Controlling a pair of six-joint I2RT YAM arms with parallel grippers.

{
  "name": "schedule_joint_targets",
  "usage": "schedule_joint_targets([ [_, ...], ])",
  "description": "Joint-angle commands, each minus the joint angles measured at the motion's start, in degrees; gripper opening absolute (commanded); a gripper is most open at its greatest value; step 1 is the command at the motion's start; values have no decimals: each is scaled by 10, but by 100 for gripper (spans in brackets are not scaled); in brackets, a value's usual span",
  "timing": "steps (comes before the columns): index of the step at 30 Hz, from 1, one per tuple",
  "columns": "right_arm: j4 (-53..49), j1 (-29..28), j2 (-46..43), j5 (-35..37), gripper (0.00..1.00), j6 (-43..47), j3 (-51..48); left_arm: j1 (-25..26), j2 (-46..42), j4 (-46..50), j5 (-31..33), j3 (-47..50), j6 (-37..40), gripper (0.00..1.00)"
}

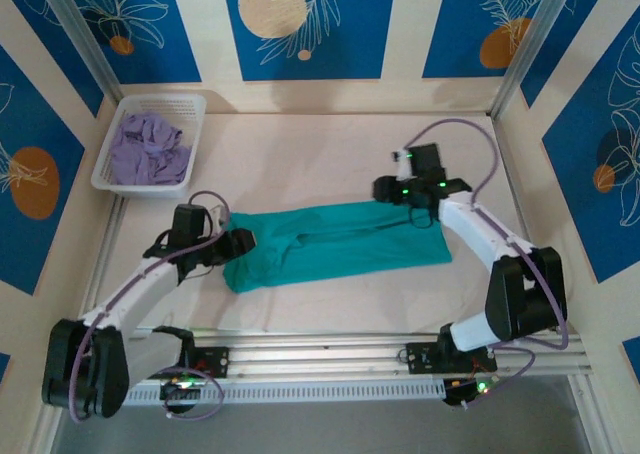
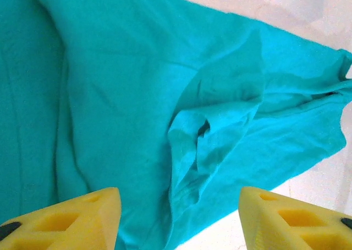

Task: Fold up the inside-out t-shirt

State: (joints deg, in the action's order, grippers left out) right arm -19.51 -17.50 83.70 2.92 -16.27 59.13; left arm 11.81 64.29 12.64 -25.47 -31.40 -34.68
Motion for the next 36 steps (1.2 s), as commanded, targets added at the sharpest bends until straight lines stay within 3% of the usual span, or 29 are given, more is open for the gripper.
schedule_joint_targets([
  [1,66,-83,40,-93,58,-16,13,2,54,-72,-27,-30,-17,58],
  [8,98,-209,198,-124,57,-55,126,-5,192,-152,-15,-94,-28,57],
  [15,59,-253,312,-109,57,-32,223,-22,281,-191,-21,-117,-34,56],
  [18,17,-262,341,-111,48,-22,242,-25,286,-200,-18,-104,-34,56],
  [23,-25,-264,316,-171,29,0,190,-28,274,-182,0,-88,-12,56],
  [26,-32,-263,263,-187,24,15,125,-29,272,-169,12,-87,3,56],
  [32,-46,-253,178,-193,23,34,37,-29,271,-155,23,-90,15,56],
  [36,-20,-268,156,-153,34,27,36,-29,270,-152,20,-92,18,57],
])
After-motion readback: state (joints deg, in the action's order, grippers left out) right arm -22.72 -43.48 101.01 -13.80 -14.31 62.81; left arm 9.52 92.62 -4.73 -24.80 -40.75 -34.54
